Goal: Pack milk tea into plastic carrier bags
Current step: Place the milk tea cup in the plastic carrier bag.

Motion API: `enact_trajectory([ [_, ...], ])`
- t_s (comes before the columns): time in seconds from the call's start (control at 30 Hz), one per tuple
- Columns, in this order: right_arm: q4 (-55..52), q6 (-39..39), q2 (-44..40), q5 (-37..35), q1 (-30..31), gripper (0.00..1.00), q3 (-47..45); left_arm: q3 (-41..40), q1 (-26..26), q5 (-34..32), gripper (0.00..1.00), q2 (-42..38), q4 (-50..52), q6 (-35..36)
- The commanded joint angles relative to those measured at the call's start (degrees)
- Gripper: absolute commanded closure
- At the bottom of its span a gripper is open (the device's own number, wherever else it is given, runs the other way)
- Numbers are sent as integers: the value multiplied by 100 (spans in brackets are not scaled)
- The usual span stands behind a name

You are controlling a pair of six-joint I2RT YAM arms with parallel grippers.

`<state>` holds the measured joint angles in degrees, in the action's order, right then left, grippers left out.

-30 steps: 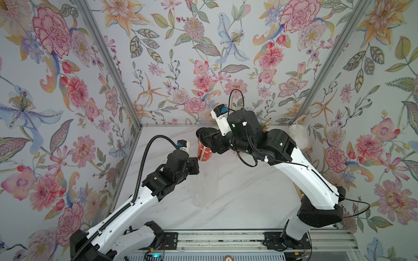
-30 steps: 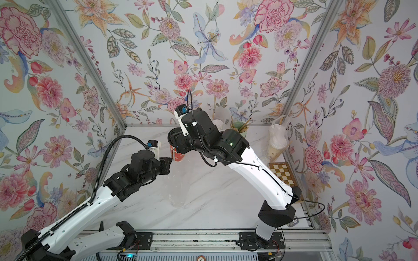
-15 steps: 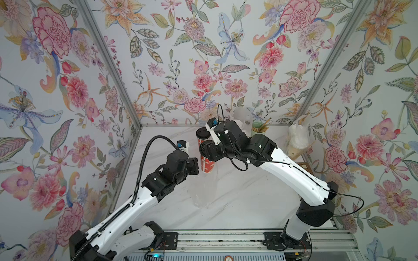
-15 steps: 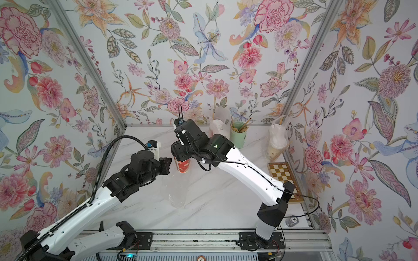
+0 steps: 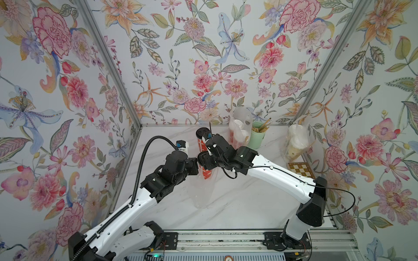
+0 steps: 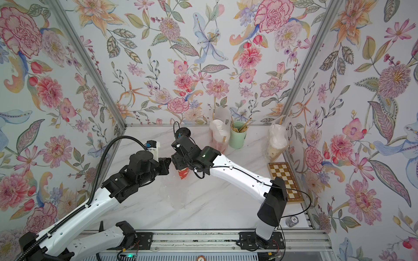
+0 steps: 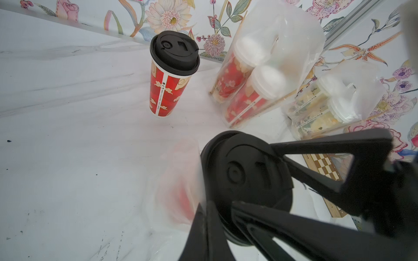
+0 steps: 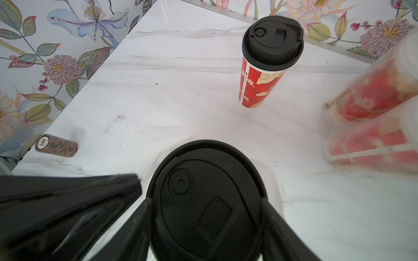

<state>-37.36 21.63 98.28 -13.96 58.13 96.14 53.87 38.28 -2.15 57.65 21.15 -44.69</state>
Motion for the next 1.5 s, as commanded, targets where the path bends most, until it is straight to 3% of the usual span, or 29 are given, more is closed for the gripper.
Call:
enact_trajectory([
  [0.0, 603, 168, -123, -189, -21, 46, -236, 82, -6, -74, 95, -177, -27, -87],
  [0.73, 631, 285, 397, -401, -103, 47, -818, 790, -7, -363, 94, -314, 635, 230],
  [1.1, 332, 575, 249, -136, 27, 18, -481, 620, -105, -171, 89, 205, 1020, 539],
  [1.47, 36, 527, -368, 213, -57, 17, 39, 972, -273, -353, 88, 273, 1363, 886],
])
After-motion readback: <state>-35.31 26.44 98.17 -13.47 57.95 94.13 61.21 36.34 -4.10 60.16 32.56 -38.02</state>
